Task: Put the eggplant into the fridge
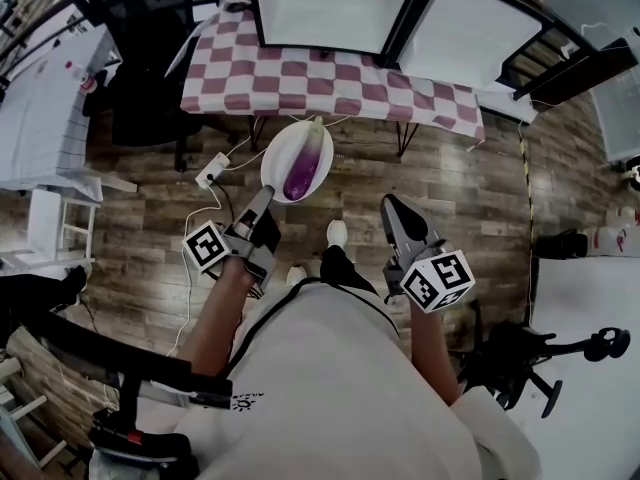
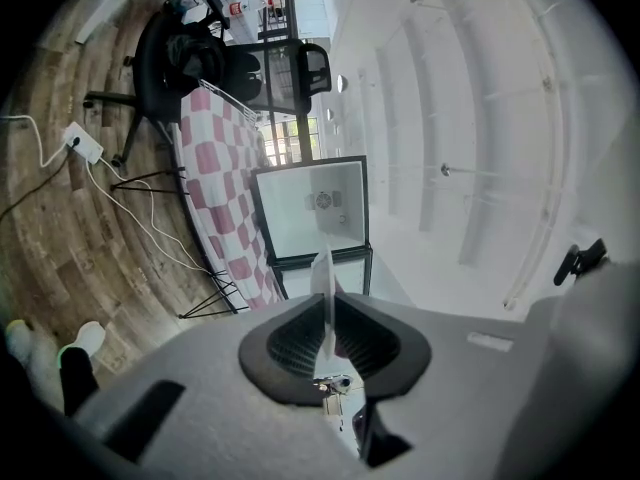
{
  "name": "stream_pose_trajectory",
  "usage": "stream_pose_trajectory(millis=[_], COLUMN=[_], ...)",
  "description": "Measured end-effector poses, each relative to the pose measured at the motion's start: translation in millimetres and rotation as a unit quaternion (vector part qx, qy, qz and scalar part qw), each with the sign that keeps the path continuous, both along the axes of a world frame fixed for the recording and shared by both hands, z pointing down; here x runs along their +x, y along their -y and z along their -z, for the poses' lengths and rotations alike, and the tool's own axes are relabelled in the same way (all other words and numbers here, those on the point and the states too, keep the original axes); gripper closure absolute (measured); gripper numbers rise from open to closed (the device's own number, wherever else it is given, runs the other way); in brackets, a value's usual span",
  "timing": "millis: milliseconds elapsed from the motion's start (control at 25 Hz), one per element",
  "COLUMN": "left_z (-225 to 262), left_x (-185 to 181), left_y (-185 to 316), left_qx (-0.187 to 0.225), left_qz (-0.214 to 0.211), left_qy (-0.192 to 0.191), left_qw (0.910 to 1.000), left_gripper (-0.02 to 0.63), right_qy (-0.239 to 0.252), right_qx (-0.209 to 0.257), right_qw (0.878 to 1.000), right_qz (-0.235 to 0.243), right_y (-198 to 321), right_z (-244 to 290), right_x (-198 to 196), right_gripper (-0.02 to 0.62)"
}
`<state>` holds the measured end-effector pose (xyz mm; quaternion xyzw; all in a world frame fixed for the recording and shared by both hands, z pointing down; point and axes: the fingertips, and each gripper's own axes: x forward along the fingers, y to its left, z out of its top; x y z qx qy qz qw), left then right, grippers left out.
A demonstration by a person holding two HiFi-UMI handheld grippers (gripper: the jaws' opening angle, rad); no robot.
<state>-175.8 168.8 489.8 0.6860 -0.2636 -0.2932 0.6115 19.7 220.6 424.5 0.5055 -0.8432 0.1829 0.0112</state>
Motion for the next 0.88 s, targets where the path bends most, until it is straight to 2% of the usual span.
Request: stream_pose_trajectory(millis=[440,880], left_z=[16.5,20.3], left_x=[43.5,85.2], left_y=[89.2,139.3], left_qx=[0.009,0.01], left_qz=[0.023,0.046], left_qy=[-0.017,-0.018], left_qw=[0.9996,0.9987], left_gripper=[0.571,0.571], right_qy=[-0.009,-0.006], right_qx=[0.019,0.012], right_qw=[0.999,0.998], right_qz=[0.043,0.067], right_y=[103.9,159.8], right_z=[20.3,16.3], right_x=[33.4,81.6], right_gripper=[0.589,0.589])
